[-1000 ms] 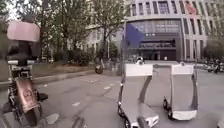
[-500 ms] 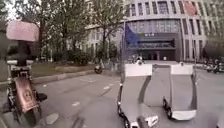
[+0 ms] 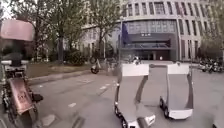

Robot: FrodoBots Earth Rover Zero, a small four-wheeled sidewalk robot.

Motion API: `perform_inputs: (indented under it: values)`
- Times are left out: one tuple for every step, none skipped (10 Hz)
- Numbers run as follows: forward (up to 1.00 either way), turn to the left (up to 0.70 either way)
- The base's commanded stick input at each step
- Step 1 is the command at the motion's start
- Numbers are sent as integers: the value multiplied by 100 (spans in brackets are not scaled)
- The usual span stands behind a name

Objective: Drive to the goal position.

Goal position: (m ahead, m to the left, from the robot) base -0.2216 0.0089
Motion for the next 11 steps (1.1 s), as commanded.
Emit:
perform_inputs:
  values:
    - [0, -45]
    - [0, -45]
    - [0, -45]
    - [0, -45]
    - [0, -45]
    - [0, -45]
    - [0, -45]
    - [0, -45]
    - [0, -45]
    - [0, -45]
    - [0, -45]
